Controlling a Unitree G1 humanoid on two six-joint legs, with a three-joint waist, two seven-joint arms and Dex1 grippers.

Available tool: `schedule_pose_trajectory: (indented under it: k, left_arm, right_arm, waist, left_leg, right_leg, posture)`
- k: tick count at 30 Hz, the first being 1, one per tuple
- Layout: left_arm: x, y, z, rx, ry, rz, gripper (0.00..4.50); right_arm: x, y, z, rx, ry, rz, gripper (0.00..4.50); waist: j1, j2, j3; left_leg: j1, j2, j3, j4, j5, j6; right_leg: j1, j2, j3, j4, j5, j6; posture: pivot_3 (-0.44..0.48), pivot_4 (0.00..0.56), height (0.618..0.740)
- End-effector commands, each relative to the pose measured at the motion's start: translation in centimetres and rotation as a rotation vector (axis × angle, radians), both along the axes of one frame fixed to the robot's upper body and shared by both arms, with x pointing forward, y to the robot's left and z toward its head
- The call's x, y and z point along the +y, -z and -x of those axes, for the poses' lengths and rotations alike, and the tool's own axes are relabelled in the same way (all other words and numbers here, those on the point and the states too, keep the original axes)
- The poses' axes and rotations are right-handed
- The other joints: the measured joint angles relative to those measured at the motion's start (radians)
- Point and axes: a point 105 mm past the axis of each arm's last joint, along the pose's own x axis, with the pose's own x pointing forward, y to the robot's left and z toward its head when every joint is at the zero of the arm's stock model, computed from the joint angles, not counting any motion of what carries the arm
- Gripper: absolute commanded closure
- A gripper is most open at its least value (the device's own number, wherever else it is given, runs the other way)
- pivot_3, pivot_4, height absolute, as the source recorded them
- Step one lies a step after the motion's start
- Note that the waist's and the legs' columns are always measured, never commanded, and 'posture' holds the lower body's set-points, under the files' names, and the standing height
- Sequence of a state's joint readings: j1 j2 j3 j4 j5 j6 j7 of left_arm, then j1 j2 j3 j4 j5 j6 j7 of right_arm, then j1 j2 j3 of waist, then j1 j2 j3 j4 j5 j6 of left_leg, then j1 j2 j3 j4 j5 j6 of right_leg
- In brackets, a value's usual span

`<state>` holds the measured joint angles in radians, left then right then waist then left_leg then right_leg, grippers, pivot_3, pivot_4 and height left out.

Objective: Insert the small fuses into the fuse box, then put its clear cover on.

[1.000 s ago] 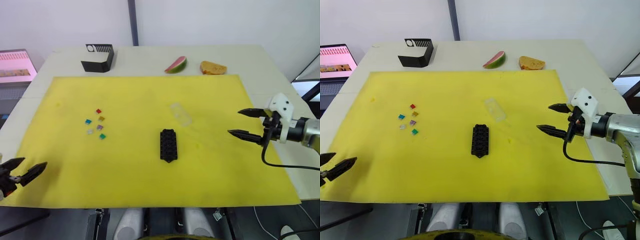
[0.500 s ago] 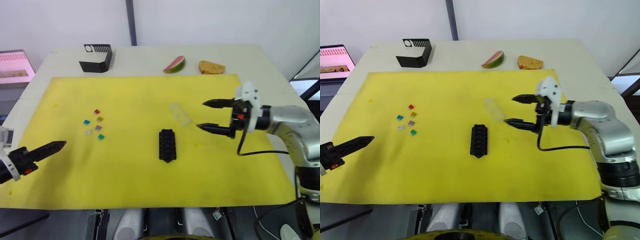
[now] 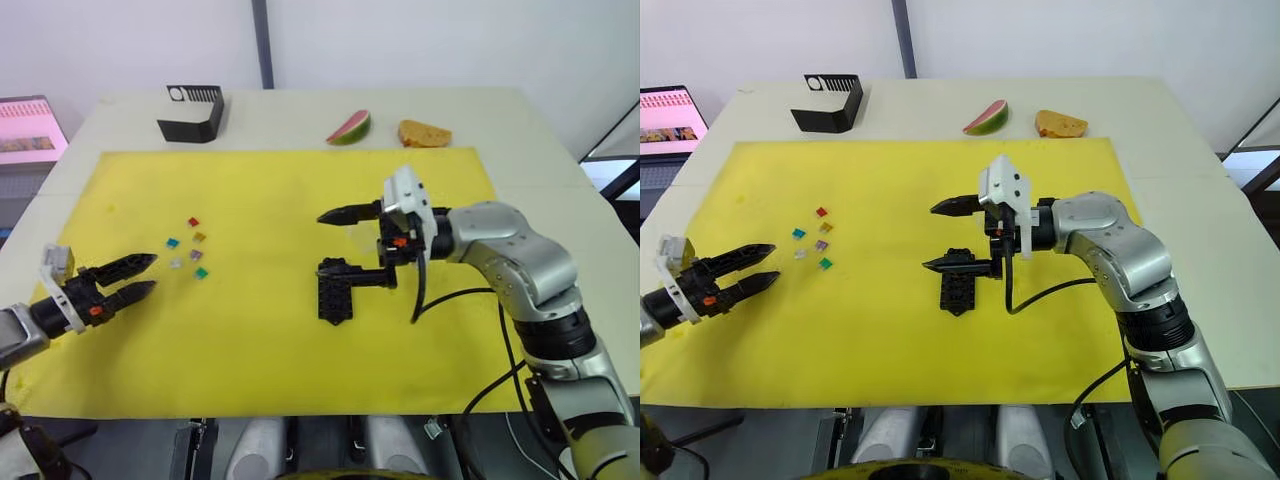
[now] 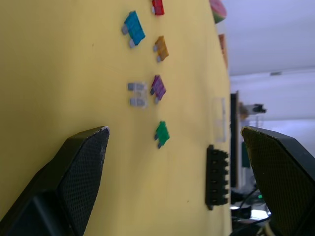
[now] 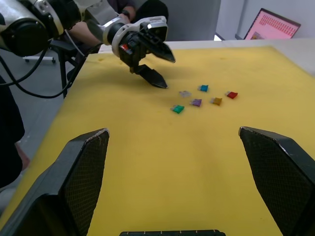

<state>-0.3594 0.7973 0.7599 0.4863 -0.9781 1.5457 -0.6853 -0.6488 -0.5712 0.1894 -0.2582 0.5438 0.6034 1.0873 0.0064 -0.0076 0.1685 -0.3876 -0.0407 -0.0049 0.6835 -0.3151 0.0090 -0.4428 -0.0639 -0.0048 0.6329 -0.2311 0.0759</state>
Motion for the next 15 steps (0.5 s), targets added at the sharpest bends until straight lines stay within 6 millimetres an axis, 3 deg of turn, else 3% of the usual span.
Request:
schedule_pose_trajectory:
  k: [1,15]
  left_arm:
    - [0.0,-0.3,-0.7,-0.005,-0.005,-0.007,0.0]
    - [-0.9,0.5,-2.5,0.014,0.007,-0.035,0.0]
  right_arm:
    - [0.6,-0.7,0.2,-0.053,-0.023,-0.008,0.05]
    - [0.3,-0.3,-0.1,-0.061,-0.002,0.019,0.05]
  waist:
    - [-0.001,0.0,0.0]
    - [0.004,0.0,0.0]
  left_leg:
    - [0.0,0.0,0.0,0.0,0.0,0.0]
    - [0.0,0.0,0.0,0.0,0.0,-0.001]
  right_leg:
    - [0.0,0.0,0.0,0.0,0.0,0.0]
    - [-0.001,0.0,0.0,0.001,0.0,0.0]
  posture:
    - [0.0,0.15,0.74]
    - [0.0,0.15,0.74]
